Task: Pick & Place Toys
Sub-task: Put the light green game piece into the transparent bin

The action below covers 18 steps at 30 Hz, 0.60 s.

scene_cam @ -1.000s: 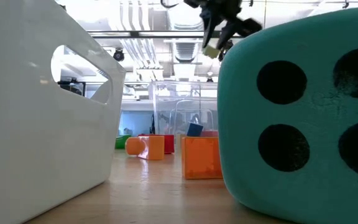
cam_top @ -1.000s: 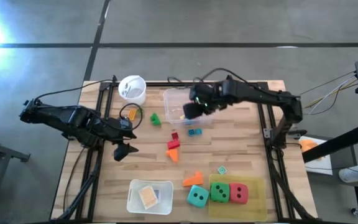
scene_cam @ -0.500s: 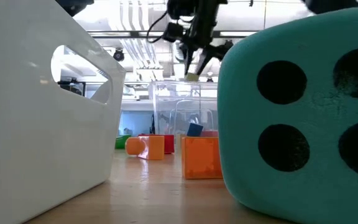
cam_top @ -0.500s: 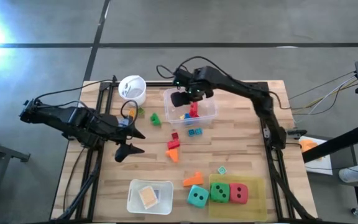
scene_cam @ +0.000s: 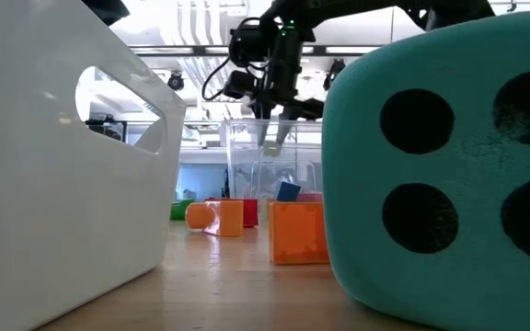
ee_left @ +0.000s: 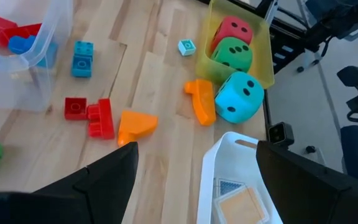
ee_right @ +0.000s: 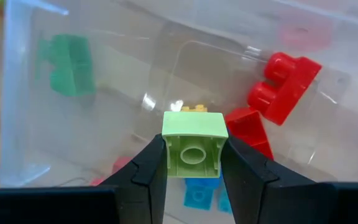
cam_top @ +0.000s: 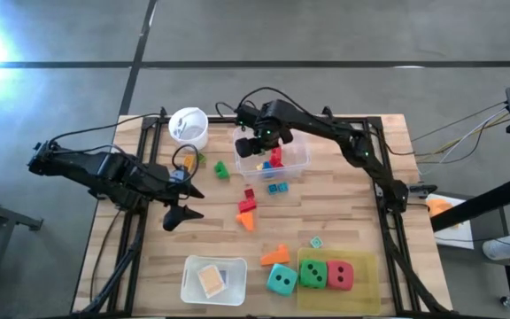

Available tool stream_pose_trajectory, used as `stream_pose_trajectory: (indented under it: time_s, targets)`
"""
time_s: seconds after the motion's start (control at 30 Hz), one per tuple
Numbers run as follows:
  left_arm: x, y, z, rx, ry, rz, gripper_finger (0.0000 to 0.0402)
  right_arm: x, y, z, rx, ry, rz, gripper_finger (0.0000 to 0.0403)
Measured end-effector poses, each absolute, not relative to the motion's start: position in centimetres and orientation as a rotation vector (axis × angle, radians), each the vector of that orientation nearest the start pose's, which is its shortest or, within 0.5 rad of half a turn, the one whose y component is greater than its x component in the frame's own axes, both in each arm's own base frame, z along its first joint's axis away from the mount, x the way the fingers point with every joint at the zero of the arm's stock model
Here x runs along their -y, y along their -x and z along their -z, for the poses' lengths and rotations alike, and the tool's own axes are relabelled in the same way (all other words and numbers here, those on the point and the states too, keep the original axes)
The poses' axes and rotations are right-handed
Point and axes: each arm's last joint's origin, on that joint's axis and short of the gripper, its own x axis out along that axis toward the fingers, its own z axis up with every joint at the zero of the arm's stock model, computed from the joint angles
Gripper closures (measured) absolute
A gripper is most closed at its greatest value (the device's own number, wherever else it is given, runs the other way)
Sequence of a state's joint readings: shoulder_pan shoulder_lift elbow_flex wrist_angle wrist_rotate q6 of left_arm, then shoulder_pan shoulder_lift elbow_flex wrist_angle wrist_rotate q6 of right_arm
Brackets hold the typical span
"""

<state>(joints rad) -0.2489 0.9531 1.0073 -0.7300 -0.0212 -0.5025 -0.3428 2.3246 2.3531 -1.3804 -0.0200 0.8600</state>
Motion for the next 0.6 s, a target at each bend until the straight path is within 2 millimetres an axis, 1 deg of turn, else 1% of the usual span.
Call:
stream_pose_trajectory:
  time_s: [0.23,0.5,0.6]
  targets:
    - [4.5,-17.8,-33.1,-0.717,0.391,0.043,0.0071,16.3,-43.4,-26.2,-1.169,-0.962,0.875,0.0288]
    - [4.5,-17.8,-33.1,-0.72,0.393,0.049,0.0071,16.1,-43.0,-23.5,-1.266,-0.965,0.916,0.0288]
    - [4.5,-17.8,-33.1,-0.72,0.394,0.049,0.0071,16.1,-42.9,-22.8,-1.279,-0.96,0.935,0.0288]
